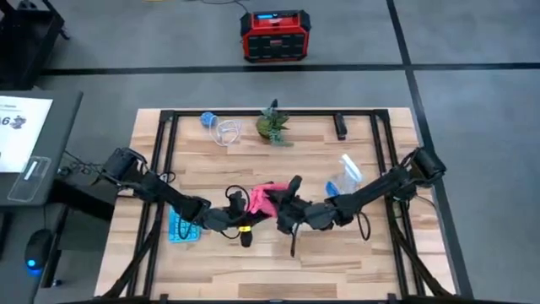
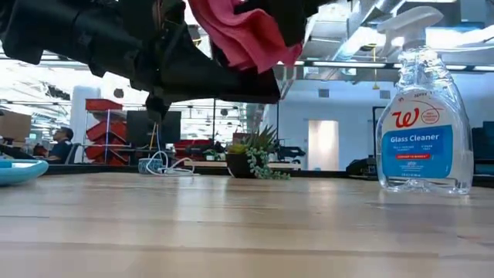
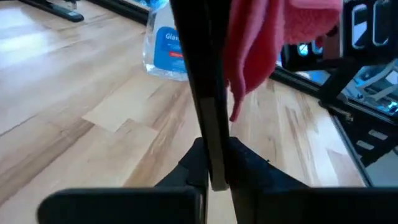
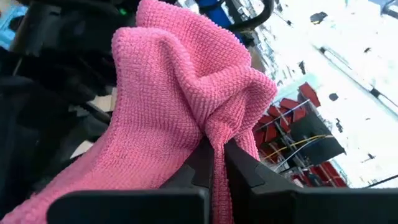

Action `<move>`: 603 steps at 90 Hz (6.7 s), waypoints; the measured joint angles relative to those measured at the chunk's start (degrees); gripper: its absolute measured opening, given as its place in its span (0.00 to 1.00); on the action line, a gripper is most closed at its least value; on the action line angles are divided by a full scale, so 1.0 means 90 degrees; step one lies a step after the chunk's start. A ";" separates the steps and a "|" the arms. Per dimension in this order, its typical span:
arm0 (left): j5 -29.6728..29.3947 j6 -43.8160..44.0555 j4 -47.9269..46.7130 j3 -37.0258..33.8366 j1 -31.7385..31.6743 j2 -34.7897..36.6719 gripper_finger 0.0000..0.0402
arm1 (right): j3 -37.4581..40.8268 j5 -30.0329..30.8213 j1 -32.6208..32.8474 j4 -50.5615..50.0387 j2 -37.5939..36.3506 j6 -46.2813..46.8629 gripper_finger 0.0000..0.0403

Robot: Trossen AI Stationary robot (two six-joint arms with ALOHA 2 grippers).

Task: Apply microfiber cloth
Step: Wipe the front of the cellphone with a microfiber cloth

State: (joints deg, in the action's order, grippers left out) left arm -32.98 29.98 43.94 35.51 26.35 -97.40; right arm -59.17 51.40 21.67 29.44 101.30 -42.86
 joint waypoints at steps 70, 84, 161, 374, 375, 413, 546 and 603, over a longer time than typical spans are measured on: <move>0.0031 -0.0110 0.0012 0.0010 0.0021 0.0010 0.03 | 0.0014 0.0089 0.0093 0.0611 -0.0060 0.0463 0.00; 0.0015 -0.0115 -0.0003 0.0007 0.0019 0.0006 0.03 | 0.0004 -0.0679 0.0108 -0.0587 -0.0063 0.0990 0.00; -0.0145 -0.0168 0.0034 0.0000 0.0007 0.0006 0.03 | 0.0017 -0.0589 0.0209 -0.0352 -0.0012 0.0363 0.00; -0.0178 -0.0448 0.0621 -0.0005 0.0008 0.0006 0.03 | 0.0006 -0.0532 0.0666 -0.2607 0.0022 0.2574 0.00; -0.0176 -0.0462 0.0645 -0.0005 0.0007 0.0006 0.03 | 0.0006 -0.0587 0.0666 -0.2613 0.0022 0.2563 0.00; -0.0201 -0.0544 0.0807 -0.0005 -0.0019 0.0050 0.03 | 0.0021 -0.0392 0.0676 -0.2368 0.0036 0.2233 0.00; -0.0146 -0.0361 -0.0306 0.0371 -0.0019 0.0045 0.03 | -0.0507 -0.0741 0.0141 -0.0990 -0.0535 0.0417 0.00; -0.0145 -0.0437 -0.0481 0.0432 -0.0022 0.0043 0.03 | -0.0499 -0.1164 0.0066 -0.0501 -0.0529 0.0015 0.00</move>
State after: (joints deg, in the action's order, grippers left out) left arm -34.28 26.05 39.61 39.40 26.15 -97.01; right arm -63.66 40.93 22.26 24.93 96.53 -42.73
